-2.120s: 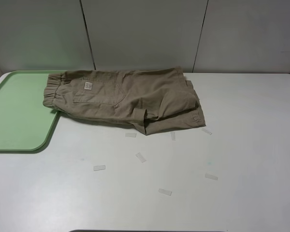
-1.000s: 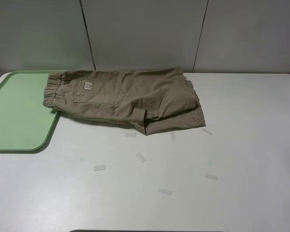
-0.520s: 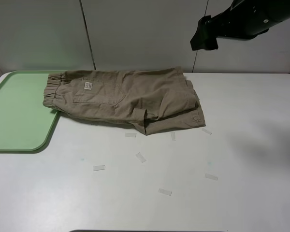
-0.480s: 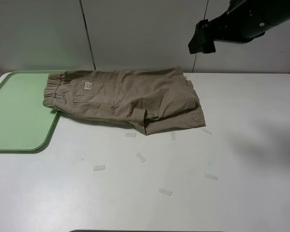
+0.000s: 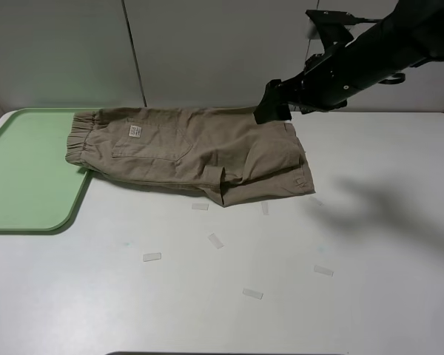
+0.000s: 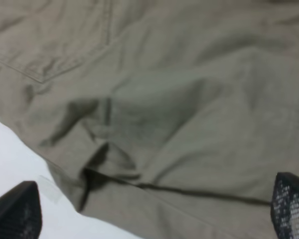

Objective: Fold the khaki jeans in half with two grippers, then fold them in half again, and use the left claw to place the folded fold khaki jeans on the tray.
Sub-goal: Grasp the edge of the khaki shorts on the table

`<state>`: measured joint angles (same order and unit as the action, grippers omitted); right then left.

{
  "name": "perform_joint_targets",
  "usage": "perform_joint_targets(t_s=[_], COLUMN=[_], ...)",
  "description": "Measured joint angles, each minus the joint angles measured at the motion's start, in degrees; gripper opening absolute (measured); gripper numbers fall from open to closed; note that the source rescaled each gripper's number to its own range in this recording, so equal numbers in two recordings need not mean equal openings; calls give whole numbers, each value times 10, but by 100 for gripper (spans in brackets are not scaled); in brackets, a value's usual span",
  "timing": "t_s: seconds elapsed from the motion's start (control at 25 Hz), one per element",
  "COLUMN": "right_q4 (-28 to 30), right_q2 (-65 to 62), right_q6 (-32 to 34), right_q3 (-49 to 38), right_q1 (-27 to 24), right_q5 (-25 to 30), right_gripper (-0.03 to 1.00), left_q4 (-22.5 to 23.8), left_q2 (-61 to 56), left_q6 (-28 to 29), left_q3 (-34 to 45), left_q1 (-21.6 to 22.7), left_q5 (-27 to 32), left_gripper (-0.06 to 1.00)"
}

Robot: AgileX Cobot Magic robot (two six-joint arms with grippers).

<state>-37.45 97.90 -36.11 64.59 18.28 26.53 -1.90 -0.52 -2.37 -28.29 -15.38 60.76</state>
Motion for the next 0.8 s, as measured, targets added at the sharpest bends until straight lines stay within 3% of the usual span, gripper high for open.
perform_joint_targets(t_s=[0.16,0.4,0.64,0.8], right_q4=[-104,-139,-149,-110], right_q2=[34,104,170,217], right_q6=[-101,-122,-22,54], right_q3=[17,93,177,222], right_q1=[-7,-27,-42,-59], right_q5=[17,56,67,68], right_gripper=[99,99,99,99], left_q4=[0,0,0,0], left_q2=[0,0,0,0], left_q6=[0,0,0,0], left_q3=[0,0,0,0], left_q1=[0,0,0,0], left_q5=[0,0,0,0], left_gripper=[100,100,100,100])
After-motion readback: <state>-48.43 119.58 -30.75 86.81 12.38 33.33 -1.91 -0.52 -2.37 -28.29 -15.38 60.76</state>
